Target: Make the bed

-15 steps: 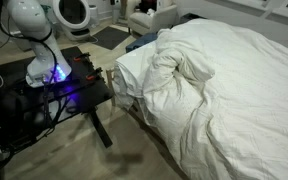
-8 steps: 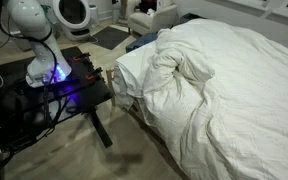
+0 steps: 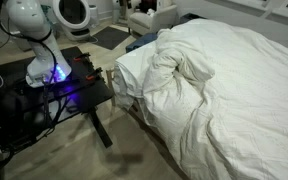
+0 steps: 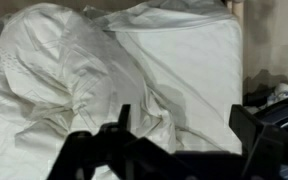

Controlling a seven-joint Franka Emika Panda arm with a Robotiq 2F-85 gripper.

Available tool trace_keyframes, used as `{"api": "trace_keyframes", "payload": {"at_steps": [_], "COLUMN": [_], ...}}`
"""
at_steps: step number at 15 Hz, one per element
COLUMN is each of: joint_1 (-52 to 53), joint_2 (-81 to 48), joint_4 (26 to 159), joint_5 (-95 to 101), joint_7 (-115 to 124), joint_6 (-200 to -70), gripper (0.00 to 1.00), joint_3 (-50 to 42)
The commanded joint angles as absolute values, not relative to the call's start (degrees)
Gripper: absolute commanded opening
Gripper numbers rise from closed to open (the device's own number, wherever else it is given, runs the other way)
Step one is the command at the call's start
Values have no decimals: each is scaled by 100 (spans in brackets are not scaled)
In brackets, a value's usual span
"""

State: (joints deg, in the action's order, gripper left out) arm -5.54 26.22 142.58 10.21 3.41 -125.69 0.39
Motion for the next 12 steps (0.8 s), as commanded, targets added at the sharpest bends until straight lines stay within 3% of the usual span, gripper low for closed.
{"api": "trace_keyframes", "payload": {"at_steps": [1, 12], "joint_1": [-908, -1502], "joint_2": [1951, 512], "joint_4": [13930, 13370], "joint_5": [1537, 2351], "joint_7": [610, 1508], "joint_6": [-13146, -14849], "gripper": [100, 100], "joint_3": [-90, -694]}}
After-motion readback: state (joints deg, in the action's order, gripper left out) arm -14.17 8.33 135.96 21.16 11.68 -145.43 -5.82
